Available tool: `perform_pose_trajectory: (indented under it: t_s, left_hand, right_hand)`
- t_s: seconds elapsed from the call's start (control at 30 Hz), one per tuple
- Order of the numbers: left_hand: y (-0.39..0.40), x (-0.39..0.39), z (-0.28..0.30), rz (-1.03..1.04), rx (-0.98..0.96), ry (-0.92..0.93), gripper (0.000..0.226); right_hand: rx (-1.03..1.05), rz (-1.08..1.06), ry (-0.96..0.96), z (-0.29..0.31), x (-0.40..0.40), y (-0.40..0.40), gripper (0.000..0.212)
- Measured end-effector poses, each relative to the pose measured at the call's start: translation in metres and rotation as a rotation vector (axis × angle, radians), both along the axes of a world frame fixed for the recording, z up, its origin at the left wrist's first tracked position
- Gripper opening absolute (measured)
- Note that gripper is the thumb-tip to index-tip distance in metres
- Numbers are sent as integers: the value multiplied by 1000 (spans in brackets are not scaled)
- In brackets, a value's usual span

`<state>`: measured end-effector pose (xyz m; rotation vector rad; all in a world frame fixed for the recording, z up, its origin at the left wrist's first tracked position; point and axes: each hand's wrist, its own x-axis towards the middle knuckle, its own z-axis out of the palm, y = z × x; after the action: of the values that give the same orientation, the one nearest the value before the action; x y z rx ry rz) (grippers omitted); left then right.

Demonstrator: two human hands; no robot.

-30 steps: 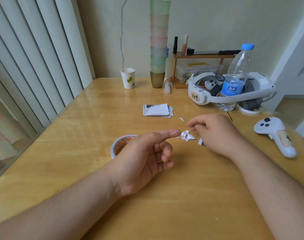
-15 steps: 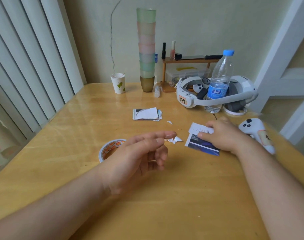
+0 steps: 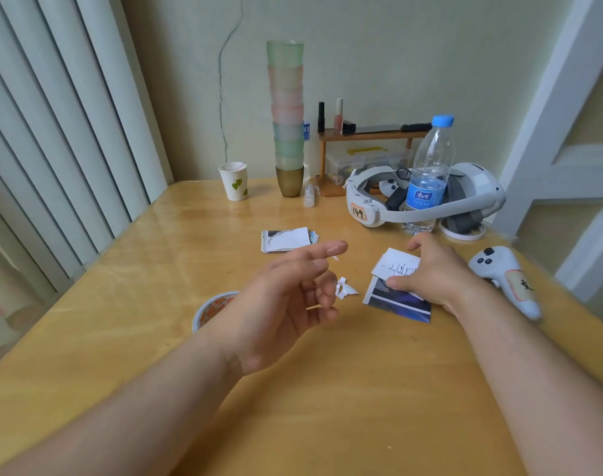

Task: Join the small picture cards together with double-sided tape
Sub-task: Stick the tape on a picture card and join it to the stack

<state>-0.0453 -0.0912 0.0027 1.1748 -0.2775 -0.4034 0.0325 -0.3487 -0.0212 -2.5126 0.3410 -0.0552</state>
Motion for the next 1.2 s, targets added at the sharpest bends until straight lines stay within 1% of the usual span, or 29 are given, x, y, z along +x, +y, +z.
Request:
perform_pose_trajectory:
  t_s: [0.07,0.13,0.17,0.23,0.3,0.37,0.43,0.47,0.57,0.7,0.77,0.8,0.87,0.9,1.0,1.1,1.2]
  left_hand:
    - [1,-4,-7,22,-23,10,42]
    - [4,-9,-13,25,-24,18,39]
    - [6,-12,-14,22,-19,15,38]
    - [9,-13,-14,19,-24,4,38]
    - [13,-13,-11,36,-55,-6,38]
    - [16,-11,-8,69,-79,-23,37]
    - [18,-10,-9,115,-72,-58,36]
    - [19,-9,-10,147,-56,-86,36]
    - [22,-4,-13,271,14,-197,40]
    - [27,3,-13,388,73,-310,47]
    - [28,3,-12,413,65,-324,48]
    - [28,3,-12,412,63,-326,48]
    - [28,1,-12,404,75,-319,51]
    - [28,1,-12,401,83,-311,54]
    - [27,0,-12,402,126,-307,62]
    - [27,1,-11,458,130,-297,64]
    - [30,4,-11,496,104,-278,63]
  right_hand:
    - [6,-6,-14,1,0,0,74]
    - [-5,-1,-27,2,-1,3,69]
    - [-13,5,-41,2,-3,5,62]
    - [-19,24,-92,1,-6,7,42]
    - [15,25,-172,1,-8,7,26]
    - [117,-5,-283,7,-11,10,23]
    - [302,-36,-373,16,-16,16,22]
    - [414,-32,-389,20,-19,20,22]
    - [701,79,-317,29,-27,39,20]
    - [992,247,-155,32,-39,61,19]
    - [1035,326,-58,33,-46,69,20]
    - [1048,361,-28,33,-49,73,25]
    - [1071,406,-9,32,-53,79,38]
    - [1078,420,-11,32,-54,82,40]
    - [1127,402,-42,30,-55,88,35]
    - [1141,338,-62,28,-53,88,37]
    - [1084,328,-53,27,-52,87,19]
